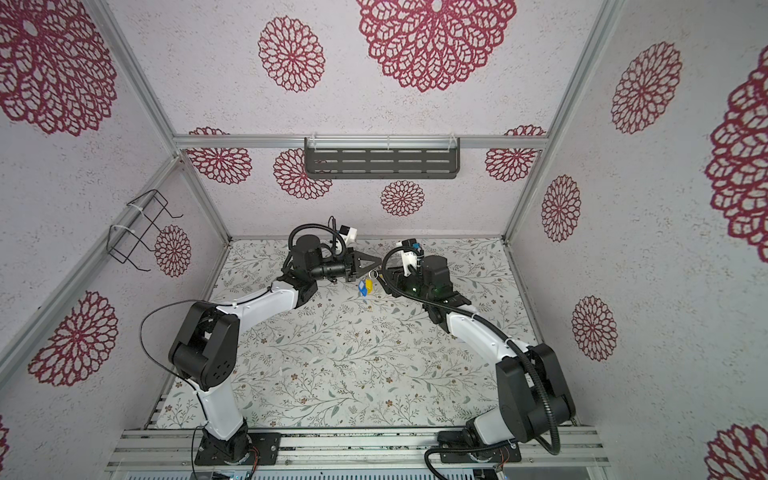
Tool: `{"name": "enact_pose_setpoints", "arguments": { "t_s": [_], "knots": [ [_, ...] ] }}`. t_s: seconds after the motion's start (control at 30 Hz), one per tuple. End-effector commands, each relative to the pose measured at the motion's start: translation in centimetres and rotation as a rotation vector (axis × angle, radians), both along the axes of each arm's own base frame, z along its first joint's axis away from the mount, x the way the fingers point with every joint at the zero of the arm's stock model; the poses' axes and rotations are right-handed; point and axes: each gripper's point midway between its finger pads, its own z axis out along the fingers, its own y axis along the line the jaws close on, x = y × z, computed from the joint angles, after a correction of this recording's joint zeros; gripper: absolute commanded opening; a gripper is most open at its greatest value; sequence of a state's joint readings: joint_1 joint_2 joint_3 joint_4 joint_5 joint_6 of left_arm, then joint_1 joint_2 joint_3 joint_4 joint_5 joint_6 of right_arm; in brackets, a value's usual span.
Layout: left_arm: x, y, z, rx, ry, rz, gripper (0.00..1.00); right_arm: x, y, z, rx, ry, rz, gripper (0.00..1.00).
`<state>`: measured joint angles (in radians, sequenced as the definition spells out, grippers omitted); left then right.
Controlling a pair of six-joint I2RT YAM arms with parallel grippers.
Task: Remove the keys from the keyring
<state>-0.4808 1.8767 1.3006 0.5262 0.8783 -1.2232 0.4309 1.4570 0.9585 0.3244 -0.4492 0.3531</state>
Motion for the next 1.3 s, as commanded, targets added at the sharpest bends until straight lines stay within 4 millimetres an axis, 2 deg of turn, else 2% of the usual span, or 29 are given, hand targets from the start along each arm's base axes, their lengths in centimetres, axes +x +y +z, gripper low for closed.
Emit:
{"name": "enact_pose_setpoints", "arguments": {
  "t_s": [0.0,0.2,0.37,0.6,0.8,0.9,1.0,1.03,1.07,1.1,1.13,1.2,1.27],
  "knots": [
    [-0.7,-0.7,1.1,-0.013,-0.043,-0.028,0.0,0.1,0.4,2.7,0.016,-0.082,0.009,0.39],
    [-0.6,-0.5,1.1,-0.011,-0.044,-0.023,0.0,-0.7,-0.7,2.6,-0.006,-0.088,-0.027,0.13],
    [-0.4,-0.3,1.1,-0.008,-0.048,-0.019,0.0,-1.7,-2.1,2.2,-0.043,-0.082,-0.071,0.0],
    [-0.2,-0.1,1.1,-0.007,-0.054,-0.016,0.0,-2.7,-3.5,1.4,-0.091,-0.059,-0.109,0.0],
    [0.0,0.6,0.2,0.062,-0.058,0.011,0.0,-3.0,-6.0,0.2,-0.148,0.007,-0.175,0.0],
    [-0.2,0.8,-0.5,0.133,-0.065,0.016,0.0,-3.2,-6.9,0.7,-0.133,0.035,-0.164,0.0],
    [-0.2,0.9,-0.6,0.146,-0.069,0.012,0.0,-3.8,-6.3,1.9,-0.089,0.052,-0.083,0.0],
    [-0.2,0.9,-0.5,0.145,-0.068,0.009,0.0,-4.0,-5.9,2.2,-0.078,0.059,-0.056,0.02],
    [-0.2,0.8,-0.5,0.142,-0.068,0.007,0.0,-4.0,-5.7,2.3,-0.074,0.067,-0.039,0.15],
    [-0.1,0.8,-0.4,0.139,-0.067,0.007,0.0,-3.8,-5.6,2.1,-0.076,0.077,-0.041,0.36],
    [0.0,0.7,-0.2,0.13,-0.068,0.006,0.0,-3.5,-5.7,1.7,-0.082,0.086,-0.054,0.48],
    [0.0,0.6,0.4,0.109,-0.068,0.001,0.0,-3.2,-6.1,1.0,-0.093,0.076,-0.08,0.56],
    [0.0,0.5,0.9,0.096,-0.071,-0.003,0.0,-3.2,-6.3,0.7,-0.096,0.049,-0.096,0.58]
  ]
}}
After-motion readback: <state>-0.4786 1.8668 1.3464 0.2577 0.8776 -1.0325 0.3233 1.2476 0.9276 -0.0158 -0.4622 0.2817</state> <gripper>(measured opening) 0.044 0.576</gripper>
